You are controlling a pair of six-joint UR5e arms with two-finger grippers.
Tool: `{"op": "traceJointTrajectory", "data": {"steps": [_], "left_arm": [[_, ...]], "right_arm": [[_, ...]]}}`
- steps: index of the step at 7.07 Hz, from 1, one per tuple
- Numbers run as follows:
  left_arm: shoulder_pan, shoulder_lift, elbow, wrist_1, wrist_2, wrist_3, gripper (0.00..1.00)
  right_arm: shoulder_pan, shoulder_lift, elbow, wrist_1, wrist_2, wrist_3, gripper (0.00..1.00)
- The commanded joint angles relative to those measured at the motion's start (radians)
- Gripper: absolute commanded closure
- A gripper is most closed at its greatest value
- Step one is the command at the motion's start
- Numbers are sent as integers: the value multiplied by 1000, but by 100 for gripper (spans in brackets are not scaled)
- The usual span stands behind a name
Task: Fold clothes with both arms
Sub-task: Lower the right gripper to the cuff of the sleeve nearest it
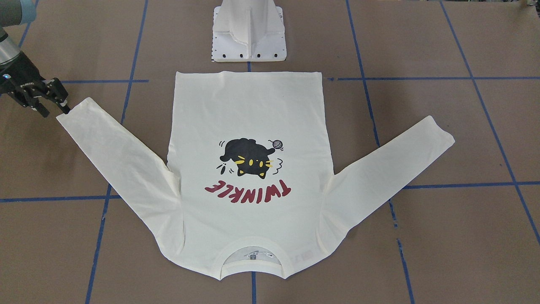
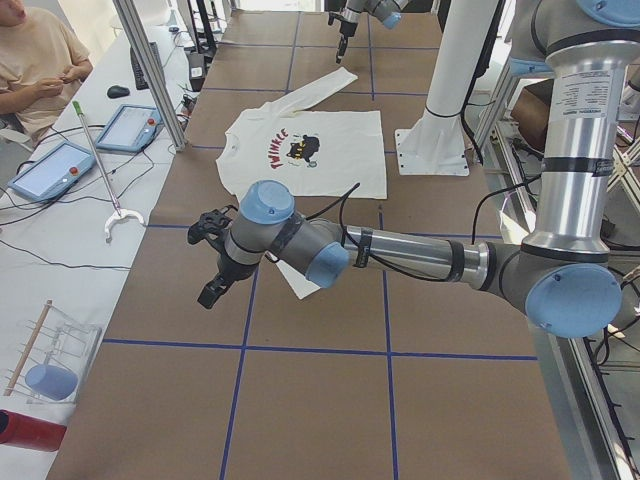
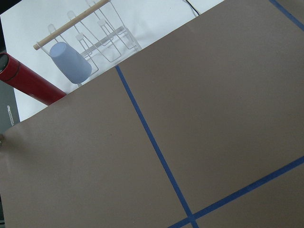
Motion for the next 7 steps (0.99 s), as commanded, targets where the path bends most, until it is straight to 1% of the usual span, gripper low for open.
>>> {"op": "traceJointTrajectory", "data": {"steps": [1,7], "left_arm": [[0,0,2,-1,0,2,0],[0,3,2,-1,-1,3,0]], "right_arm": [[-9,-1,-77,37,-5,3,31],[-55,2,-85,38,-12,10,33]]}}
